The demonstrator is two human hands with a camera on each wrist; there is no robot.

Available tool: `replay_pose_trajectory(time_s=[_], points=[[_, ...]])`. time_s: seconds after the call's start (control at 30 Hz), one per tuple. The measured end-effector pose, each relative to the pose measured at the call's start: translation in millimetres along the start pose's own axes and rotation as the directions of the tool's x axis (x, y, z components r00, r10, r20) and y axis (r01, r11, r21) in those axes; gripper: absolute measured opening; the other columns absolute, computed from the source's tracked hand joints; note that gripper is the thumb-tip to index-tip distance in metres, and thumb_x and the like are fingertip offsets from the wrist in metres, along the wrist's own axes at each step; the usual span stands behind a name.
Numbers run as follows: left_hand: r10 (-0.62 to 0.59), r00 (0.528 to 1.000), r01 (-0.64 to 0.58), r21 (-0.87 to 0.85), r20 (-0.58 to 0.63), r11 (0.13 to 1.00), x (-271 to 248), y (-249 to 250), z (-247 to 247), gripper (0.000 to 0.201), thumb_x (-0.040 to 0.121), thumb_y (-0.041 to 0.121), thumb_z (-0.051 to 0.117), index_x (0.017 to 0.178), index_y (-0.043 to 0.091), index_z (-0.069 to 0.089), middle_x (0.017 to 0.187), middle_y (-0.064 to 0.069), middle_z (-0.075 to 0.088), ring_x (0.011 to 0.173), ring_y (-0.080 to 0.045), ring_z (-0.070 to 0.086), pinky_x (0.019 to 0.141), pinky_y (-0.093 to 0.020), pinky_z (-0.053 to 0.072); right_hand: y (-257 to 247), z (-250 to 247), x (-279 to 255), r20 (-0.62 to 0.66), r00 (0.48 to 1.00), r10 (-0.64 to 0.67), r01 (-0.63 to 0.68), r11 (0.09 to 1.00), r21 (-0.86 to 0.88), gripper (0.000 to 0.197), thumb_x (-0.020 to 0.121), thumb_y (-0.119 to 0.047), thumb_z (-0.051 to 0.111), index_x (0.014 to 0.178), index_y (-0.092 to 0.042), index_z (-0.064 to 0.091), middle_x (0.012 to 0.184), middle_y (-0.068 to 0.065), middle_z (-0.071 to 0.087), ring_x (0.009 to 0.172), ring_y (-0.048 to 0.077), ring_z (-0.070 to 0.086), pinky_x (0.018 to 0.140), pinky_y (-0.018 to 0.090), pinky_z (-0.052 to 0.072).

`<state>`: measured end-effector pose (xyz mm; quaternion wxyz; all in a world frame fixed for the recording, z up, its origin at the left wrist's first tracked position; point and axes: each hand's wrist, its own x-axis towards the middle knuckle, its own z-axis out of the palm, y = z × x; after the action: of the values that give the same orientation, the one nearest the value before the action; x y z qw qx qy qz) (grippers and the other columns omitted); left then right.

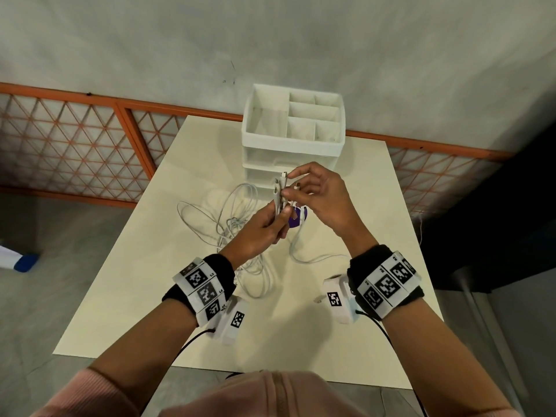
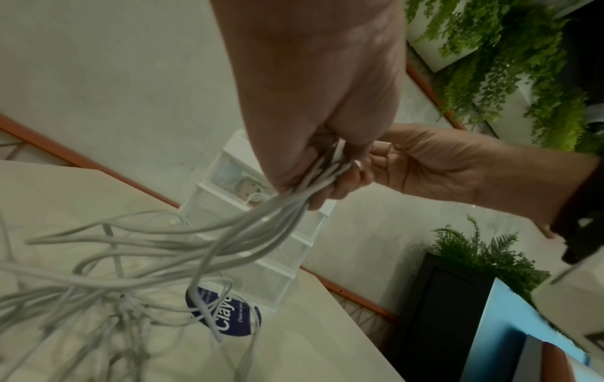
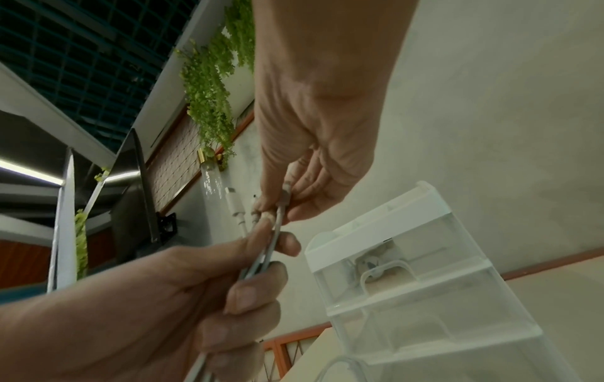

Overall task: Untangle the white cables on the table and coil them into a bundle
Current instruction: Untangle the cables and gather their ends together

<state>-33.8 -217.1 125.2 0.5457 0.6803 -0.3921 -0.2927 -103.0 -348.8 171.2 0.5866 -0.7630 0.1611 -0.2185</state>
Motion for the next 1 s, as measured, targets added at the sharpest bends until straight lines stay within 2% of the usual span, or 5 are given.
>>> replay_pose_trajectory(time_s=[0.1,0.27,0.7,0.87,1.0], points=[[-0.014,0.999,0.015,-0.04,0.039,0.999,-2,4,-1,0.026,0.102,0.03,0.03,0.094,0.017,0.051,0.065,0.0,0.054,0.048,-0.006,0.043,0.05,-0.015,0.036,-2,-4,1,0.008,1.0,0.007,-0.008,0.997,0.073,0.038,0.072,-0.006,0.078,0.108,-0.006,0.065,0.078,0.017,0.066,0.07,0.02,0.065,0.071,0.029,0.056],[-0.03,0.998,0.037,-0.154,0.047,0.987,-3,11,-5,0.031,0.102,0.032,0.027,0.098,0.019,0.054,0.074,-0.01,0.057,0.056,-0.014,0.047,0.055,-0.02,0.04,-3,-10,3,0.023,1.0,-0.015,0.012,0.993,0.114,0.036,0.08,-0.004,0.07,0.116,-0.009,0.065,0.079,0.007,0.063,0.077,0.018,0.063,0.071,0.022,0.055],[-0.074,0.962,0.065,0.043,0.262,0.997,7,8,-12,0.03,0.102,0.029,0.03,0.091,0.013,0.053,0.064,-0.001,0.048,0.056,-0.014,0.043,0.057,-0.017,0.04,2,-11,10,0.059,0.997,-0.041,0.04,0.999,0.017,0.028,0.086,-0.005,0.064,0.114,-0.006,0.066,0.089,-0.005,0.059,0.075,0.004,0.063,0.075,0.021,0.055],[-0.096,0.944,0.092,0.028,0.317,0.995,9,10,-13,0.032,0.103,0.025,0.028,0.092,0.007,0.052,0.064,-0.002,0.04,0.057,-0.013,0.042,0.057,-0.013,0.041,7,-14,13,0.074,0.997,-0.001,0.0,1.0,0.019,0.025,0.081,-0.005,0.068,0.106,-0.006,0.069,0.094,-0.002,0.065,0.077,0.014,0.066,0.075,0.025,0.057],[-0.164,0.937,0.169,0.011,0.307,0.986,14,9,-13,0.033,0.103,0.026,0.027,0.088,0.011,0.052,0.067,0.0,0.04,0.059,-0.009,0.043,0.059,-0.011,0.042,8,-9,13,0.069,0.998,0.001,0.003,0.999,-0.05,0.028,0.085,-0.004,0.065,0.112,-0.004,0.067,0.106,0.013,0.071,0.084,0.003,0.068,0.074,0.021,0.057]])
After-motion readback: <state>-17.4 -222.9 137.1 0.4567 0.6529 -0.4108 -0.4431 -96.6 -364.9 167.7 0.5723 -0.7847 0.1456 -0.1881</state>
